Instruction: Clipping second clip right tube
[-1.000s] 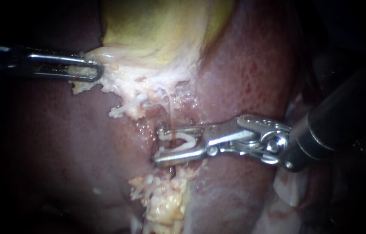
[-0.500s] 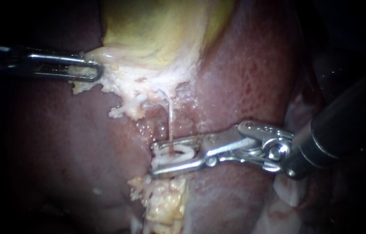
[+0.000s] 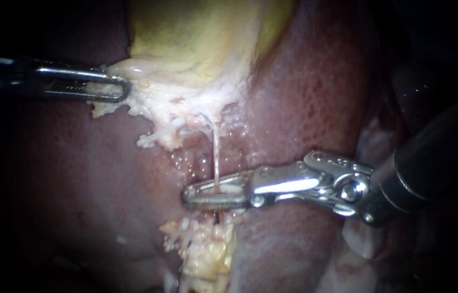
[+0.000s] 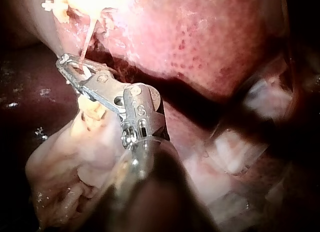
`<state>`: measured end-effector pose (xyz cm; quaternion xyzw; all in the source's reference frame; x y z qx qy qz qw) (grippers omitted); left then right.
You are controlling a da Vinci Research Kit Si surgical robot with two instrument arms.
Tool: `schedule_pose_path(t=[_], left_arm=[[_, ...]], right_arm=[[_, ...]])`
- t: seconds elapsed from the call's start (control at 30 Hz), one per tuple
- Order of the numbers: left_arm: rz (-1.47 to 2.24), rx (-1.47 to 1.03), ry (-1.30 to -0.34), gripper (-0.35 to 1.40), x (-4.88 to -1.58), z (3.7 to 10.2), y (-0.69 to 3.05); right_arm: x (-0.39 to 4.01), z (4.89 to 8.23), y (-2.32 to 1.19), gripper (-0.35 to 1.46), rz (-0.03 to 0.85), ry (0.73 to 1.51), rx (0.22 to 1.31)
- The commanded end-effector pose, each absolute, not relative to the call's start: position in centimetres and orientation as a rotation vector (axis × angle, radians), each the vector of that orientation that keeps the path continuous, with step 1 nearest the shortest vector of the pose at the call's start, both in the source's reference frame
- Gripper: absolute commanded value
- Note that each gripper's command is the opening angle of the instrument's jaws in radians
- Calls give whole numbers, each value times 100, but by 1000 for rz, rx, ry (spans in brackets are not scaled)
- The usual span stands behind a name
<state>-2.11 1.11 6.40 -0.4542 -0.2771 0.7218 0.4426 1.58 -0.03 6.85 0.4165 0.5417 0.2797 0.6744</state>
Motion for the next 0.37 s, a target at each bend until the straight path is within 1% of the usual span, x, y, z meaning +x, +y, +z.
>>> schedule_pose_path(t=[0.03,0.2,0.37], left_arm=[[1791,-1126,-686,-35,-212,640,111],[1790,-1126,-686,-35,-213,641,111],[1790,-1126,-686,-35,-213,642,112]], right_arm=[[158,685,-3,-35,629,1219,939],[158,687,-3,-35,629,1219,938],[158,691,-4,-35,647,1209,951]])
